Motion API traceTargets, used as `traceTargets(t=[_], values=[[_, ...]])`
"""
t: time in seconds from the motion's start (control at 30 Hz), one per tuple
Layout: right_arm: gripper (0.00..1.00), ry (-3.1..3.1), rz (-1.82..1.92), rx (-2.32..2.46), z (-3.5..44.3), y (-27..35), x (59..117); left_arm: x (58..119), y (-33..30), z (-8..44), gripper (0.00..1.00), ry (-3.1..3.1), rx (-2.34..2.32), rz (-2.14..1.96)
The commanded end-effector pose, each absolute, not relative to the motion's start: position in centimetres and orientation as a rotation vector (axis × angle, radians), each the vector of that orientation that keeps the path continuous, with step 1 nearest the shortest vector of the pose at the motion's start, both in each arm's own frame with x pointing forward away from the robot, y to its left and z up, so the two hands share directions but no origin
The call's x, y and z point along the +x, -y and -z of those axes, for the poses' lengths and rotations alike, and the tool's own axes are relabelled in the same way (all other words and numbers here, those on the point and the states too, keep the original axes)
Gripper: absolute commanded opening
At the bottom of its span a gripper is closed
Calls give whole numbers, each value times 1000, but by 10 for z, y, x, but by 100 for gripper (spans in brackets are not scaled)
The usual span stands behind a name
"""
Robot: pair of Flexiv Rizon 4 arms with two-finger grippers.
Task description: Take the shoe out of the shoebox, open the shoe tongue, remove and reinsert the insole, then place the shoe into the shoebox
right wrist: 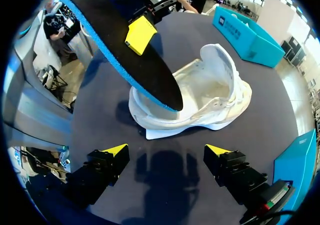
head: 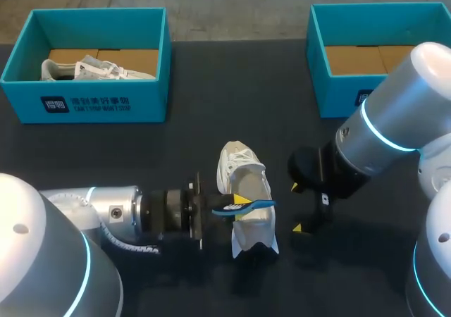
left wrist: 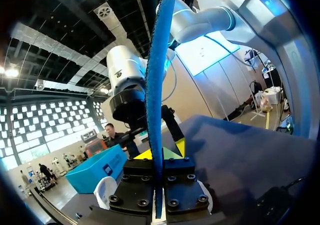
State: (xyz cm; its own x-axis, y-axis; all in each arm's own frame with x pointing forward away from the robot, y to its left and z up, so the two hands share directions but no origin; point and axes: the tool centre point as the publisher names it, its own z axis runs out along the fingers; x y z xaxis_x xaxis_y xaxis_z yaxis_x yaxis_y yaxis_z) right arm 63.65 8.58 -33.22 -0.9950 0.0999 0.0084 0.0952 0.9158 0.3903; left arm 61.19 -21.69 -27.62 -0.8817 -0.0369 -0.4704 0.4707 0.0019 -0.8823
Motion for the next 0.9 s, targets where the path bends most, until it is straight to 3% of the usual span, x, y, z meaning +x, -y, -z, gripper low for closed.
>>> traceTargets(t=[0.03,0.9], values=[[100,-3060,-622,158,334,-87,635,609,214,276,0,-1928,438,1932],[100,-3060,-622,158,334,-87,635,613,223,286,0,-1943,427,1960]])
